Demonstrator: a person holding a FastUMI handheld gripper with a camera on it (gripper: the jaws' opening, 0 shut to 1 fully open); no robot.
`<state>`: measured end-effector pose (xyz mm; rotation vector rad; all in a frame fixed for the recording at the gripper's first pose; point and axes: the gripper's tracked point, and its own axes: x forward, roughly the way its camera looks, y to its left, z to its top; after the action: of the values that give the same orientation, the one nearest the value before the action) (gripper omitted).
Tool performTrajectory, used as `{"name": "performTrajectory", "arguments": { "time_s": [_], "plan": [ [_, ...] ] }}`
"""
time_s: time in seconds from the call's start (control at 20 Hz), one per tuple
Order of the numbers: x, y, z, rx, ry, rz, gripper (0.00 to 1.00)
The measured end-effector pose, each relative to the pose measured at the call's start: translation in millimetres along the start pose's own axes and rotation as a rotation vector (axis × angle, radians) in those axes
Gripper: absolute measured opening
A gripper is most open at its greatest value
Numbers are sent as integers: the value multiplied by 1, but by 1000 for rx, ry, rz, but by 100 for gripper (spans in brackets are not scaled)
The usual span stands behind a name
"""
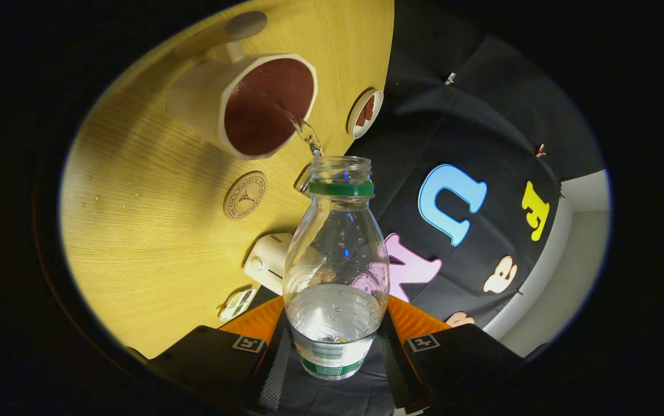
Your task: Take the bottle from table, then pour the juice into the cup, finally place the bottle on the coaster
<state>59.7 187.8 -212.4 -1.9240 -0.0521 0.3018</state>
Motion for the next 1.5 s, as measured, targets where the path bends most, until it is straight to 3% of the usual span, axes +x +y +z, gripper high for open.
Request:
{"name": "performTrajectory", "arguments": {
  "time_s": [0.9, 1.1, 1.3, 1.5],
  "plan": [
    [-2, -24, 16, -169, -52, -133, 73],
    [0, -17, 17, -178, -57, -114, 73],
    [1, -12, 15, -143, -55, -87, 73],
    [2, 7, 10, 42, -24, -3, 73]
  ]
}}
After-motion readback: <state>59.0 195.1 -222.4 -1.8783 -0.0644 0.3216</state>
